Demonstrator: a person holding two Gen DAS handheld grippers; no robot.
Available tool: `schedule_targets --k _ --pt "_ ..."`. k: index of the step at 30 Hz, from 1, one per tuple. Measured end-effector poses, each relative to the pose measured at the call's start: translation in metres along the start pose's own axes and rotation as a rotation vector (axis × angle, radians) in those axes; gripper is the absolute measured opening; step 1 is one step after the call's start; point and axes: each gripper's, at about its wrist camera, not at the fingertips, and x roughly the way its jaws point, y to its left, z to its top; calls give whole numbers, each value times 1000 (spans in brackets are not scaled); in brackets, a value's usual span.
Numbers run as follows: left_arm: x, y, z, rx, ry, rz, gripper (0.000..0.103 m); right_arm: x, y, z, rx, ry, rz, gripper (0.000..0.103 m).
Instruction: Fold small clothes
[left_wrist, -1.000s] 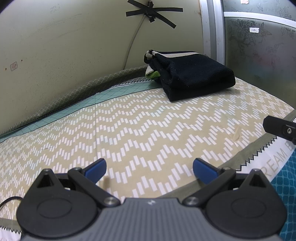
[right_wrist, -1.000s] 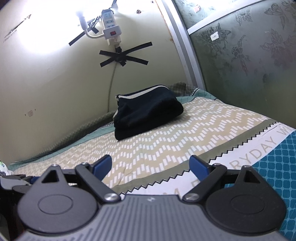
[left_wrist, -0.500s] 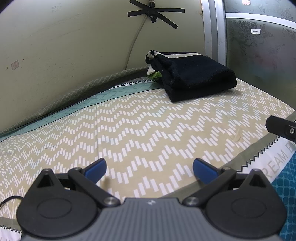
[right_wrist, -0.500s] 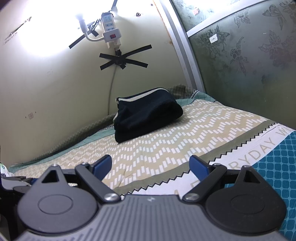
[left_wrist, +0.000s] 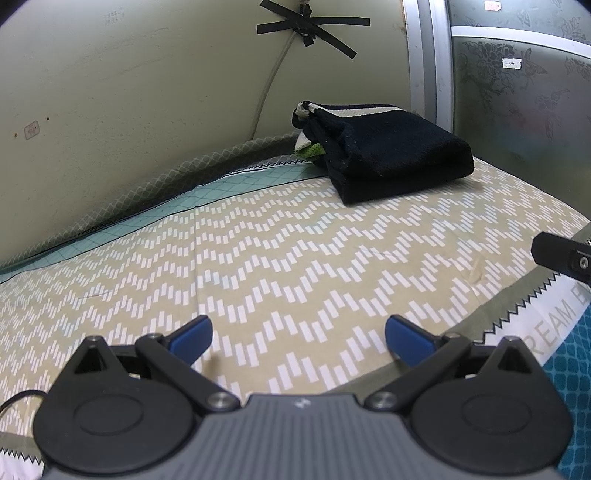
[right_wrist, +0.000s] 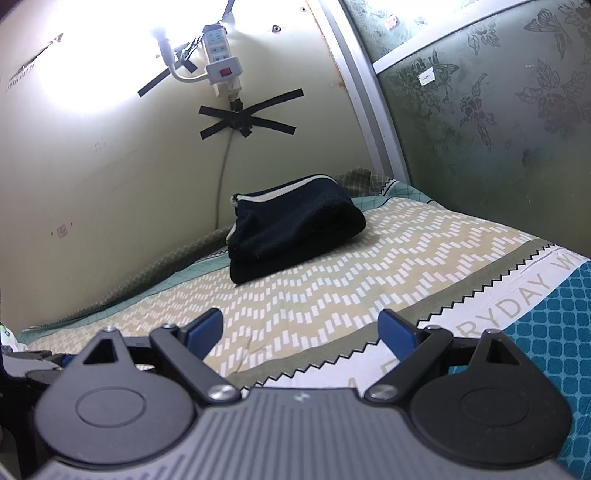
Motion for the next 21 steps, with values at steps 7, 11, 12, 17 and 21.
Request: schedule_targets --k 7,11,12,17,21 --pt "0 2 1 -1 -1 1 103 0 1 0 -4 0 0 85" --pt "0 2 1 -1 -1 1 103 1 1 0 -5 3 0 85" --pt "0 1 1 -1 -1 1 103 1 1 0 -5 4 0 85" --pt "0 1 1 -1 -1 1 103 1 1 0 -5 2 -1 85" --pt "0 2 2 -2 -1 3 103 1 1 0 -4 -2 1 85"
